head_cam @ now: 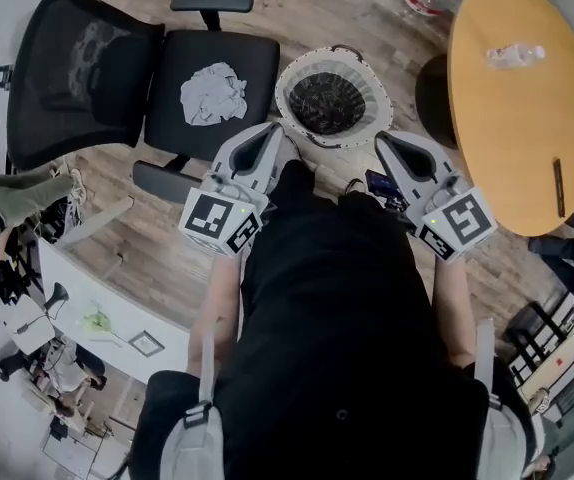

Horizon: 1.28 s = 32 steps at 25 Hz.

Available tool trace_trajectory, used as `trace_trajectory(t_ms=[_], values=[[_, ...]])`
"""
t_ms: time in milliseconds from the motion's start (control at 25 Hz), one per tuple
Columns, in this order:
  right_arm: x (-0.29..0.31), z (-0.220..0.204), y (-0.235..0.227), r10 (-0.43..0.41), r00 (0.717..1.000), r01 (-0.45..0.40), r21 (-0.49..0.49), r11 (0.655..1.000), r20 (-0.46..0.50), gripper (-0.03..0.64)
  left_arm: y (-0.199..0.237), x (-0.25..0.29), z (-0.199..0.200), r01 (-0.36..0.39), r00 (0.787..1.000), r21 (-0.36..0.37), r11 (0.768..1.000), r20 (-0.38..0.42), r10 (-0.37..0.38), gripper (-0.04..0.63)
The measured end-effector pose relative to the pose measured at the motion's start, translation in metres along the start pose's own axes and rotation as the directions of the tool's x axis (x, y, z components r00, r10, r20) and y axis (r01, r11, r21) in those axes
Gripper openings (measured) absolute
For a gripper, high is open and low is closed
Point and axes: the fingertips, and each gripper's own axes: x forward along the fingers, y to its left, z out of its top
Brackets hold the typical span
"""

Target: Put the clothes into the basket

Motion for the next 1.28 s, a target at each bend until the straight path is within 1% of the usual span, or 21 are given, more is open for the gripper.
trace_trajectory(t_ms=[120, 360, 520, 600, 680, 800, 880, 1000, 1080, 1280], values=[[0.028, 0.001, 0.002, -0.004, 1.0, 0.004, 0.021, 1.0, -0.03, 0.017, 0.04, -0.003, -0.003, -0.036, 0.999, -0.019, 0.999, -0.03, 0.035, 0.009], [0.079, 0.0, 0.013, 0.004, 0.996, 0.0, 0.04, 0.999, -0.095, 0.017, 0.121, -0.011, -0.012, -0.108, 0.991, -0.032, 0.994, -0.079, 0.106, 0.009], [0.101, -0.007, 0.016, 0.002, 0.99, 0.006, 0.057, 0.998, -0.141, 0.017, 0.16, -0.015, -0.027, -0.112, 0.988, -0.065, 0.992, -0.117, 0.103, 0.009], [0.108, -0.015, 0.017, 0.005, 0.986, 0.006, 0.065, 0.998, -0.169, 0.017, 0.178, -0.015, -0.037, -0.124, 0.984, -0.069, 0.99, -0.14, 0.113, 0.009], [0.114, -0.021, 0.018, 0.012, 0.981, 0.002, 0.07, 0.998, -0.192, 0.017, 0.195, -0.013, -0.049, -0.144, 0.979, -0.097, 0.985, -0.161, 0.127, 0.011], [0.123, -0.027, 0.016, 0.015, 0.976, 0.002, 0.075, 0.997, -0.215, 0.017, 0.218, -0.008, -0.07, -0.165, 0.976, -0.203, 0.965, -0.175, 0.13, 0.014], [0.126, -0.03, 0.015, 0.012, 0.973, 0.007, 0.083, 0.997, -0.229, 0.017, 0.229, -0.004, -0.087, -0.181, 0.971, -0.238, 0.954, -0.2, 0.135, 0.024], [0.129, -0.036, 0.015, 0.012, 0.967, 0.013, 0.096, 0.995, -0.256, 0.017, 0.243, 0.002, -0.111, -0.206, 0.957, -0.236, 0.95, -0.25, 0.145, 0.073], [0.131, -0.041, 0.014, 0.014, 0.961, 0.015, 0.104, 0.994, -0.276, 0.017, 0.253, 0.007, -0.124, -0.219, 0.95, -0.24, 0.946, -0.272, 0.151, 0.08], [0.132, -0.056, 0.011, 0.011, 0.948, 0.034, 0.132, 0.991, -0.319, 0.017, 0.274, 0.017, -0.157, -0.249, 0.925, -0.23, 0.941, -0.343, 0.161, 0.134]])
